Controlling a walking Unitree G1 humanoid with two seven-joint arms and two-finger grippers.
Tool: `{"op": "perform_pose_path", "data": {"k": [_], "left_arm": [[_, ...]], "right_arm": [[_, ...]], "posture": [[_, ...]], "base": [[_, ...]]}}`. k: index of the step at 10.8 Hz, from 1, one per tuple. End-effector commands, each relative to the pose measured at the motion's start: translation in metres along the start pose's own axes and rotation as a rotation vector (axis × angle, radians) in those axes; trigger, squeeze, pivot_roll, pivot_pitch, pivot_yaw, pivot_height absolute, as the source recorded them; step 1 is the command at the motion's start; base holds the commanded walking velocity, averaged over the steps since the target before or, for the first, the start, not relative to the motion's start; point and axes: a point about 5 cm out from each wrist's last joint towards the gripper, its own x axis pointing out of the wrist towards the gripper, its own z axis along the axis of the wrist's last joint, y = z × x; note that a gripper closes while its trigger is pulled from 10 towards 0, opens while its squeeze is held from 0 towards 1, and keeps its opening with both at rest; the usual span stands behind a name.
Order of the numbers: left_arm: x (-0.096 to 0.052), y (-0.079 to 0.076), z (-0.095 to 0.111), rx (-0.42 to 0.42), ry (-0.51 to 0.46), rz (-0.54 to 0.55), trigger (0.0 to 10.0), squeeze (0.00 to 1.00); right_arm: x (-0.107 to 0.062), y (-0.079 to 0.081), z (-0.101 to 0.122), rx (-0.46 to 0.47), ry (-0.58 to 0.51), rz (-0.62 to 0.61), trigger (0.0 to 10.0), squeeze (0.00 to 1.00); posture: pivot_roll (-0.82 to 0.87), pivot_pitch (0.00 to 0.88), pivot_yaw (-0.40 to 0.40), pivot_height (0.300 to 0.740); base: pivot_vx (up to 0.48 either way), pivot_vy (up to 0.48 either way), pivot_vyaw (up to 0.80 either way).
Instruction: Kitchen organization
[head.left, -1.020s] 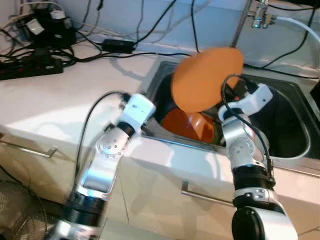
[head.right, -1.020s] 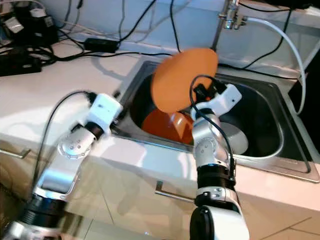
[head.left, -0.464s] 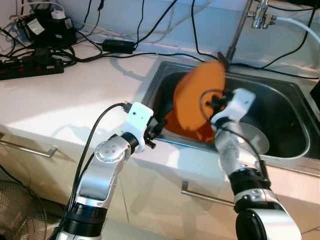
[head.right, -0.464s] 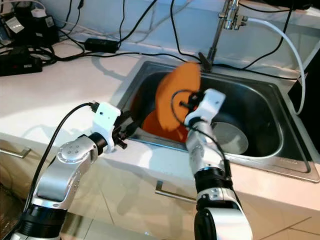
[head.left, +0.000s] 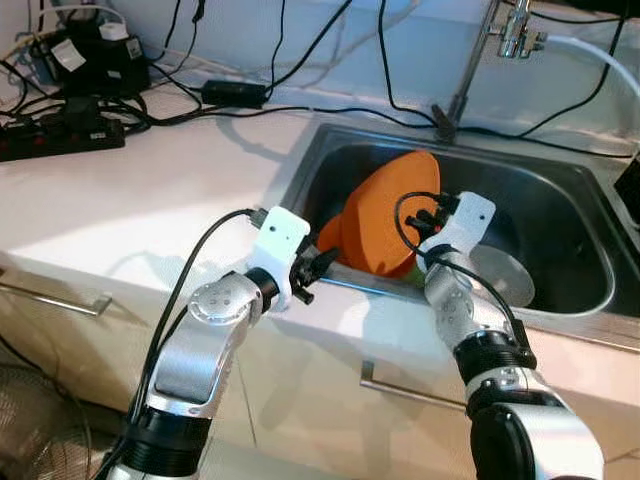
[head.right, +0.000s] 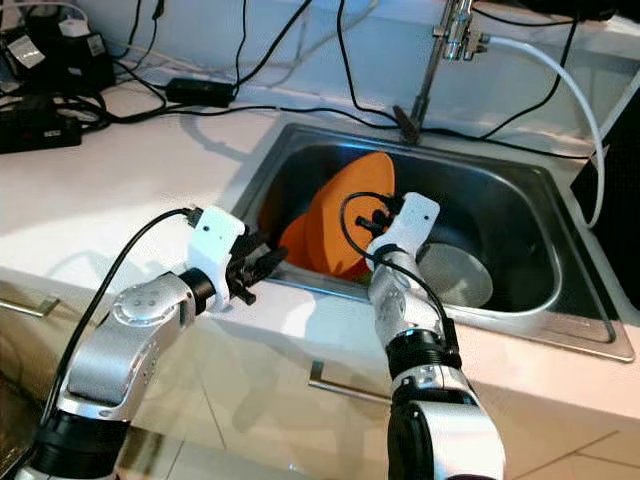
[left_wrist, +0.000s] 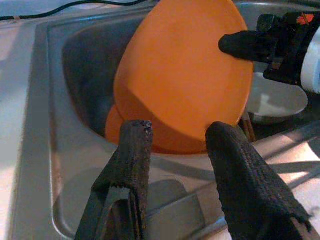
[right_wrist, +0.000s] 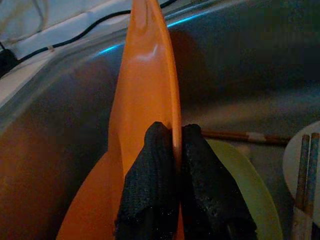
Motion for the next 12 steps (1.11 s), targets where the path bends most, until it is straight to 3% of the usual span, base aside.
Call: {"op": "perform_pose_path", "data": {"k": [1, 3, 4, 8, 9, 10, 11, 12], "left_arm": [[-0.001, -0.005, 0.001, 0.003, 0.004, -0.019, 10.0, 0.0], [0.0, -0.005, 0.001, 0.001, 0.013, -0.02, 10.0, 0.0], [0.0, -0.004, 0.001, 0.002, 0.019, -0.018, 10.0, 0.0], [0.0, -0.005, 0.001, 0.008, 0.019, -0.015, 10.0, 0.0], [0.0, -0.005, 0.001, 0.008, 0.019, -0.016, 10.0, 0.0], [0.0, -0.005, 0.001, 0.007, 0.021, -0.017, 10.0, 0.0], [0.0, -0.006, 0.0, 0.006, 0.023, -0.018, 10.0, 0.0], [0.0, -0.006, 0.0, 0.006, 0.024, -0.021, 10.0, 0.0]], "right_arm": [[0.0, -0.005, -0.007, 0.021, 0.045, -0.026, 10.0, 1.0], [0.001, -0.004, -0.008, 0.02, 0.052, -0.02, 10.0, 1.0], [0.001, -0.003, -0.011, 0.009, 0.065, -0.018, 10.0, 0.0], [0.001, -0.004, -0.012, -0.015, 0.066, -0.02, 10.0, 0.0], [0.001, -0.003, -0.012, -0.023, 0.061, -0.012, 10.0, 1.0], [0.001, -0.001, -0.01, -0.07, 0.045, -0.003, 10.0, 1.0], [0.001, 0.0, -0.008, -0.104, 0.024, 0.004, 10.0, 0.0], [0.001, 0.002, -0.002, -0.14, -0.008, 0.008, 10.0, 0.0]], "posture": [[0.27, 0.034, -0.071, 0.74], [0.27, 0.034, -0.07, 0.74], [0.28, 0.034, -0.07, 0.74], [0.28, 0.033, -0.071, 0.74], [0.28, 0.033, -0.071, 0.74], [0.28, 0.034, -0.072, 0.74], [0.28, 0.035, -0.072, 0.74], [0.28, 0.031, -0.071, 0.74]], "base": [[0.0, 0.0, 0.0], [0.0, 0.0, 0.0], [0.0, 0.0, 0.0], [0.0, 0.0, 0.0], [0.0, 0.0, 0.0], [0.0, 0.0, 0.0], [0.0, 0.0, 0.0], [0.0, 0.0, 0.0]]}}
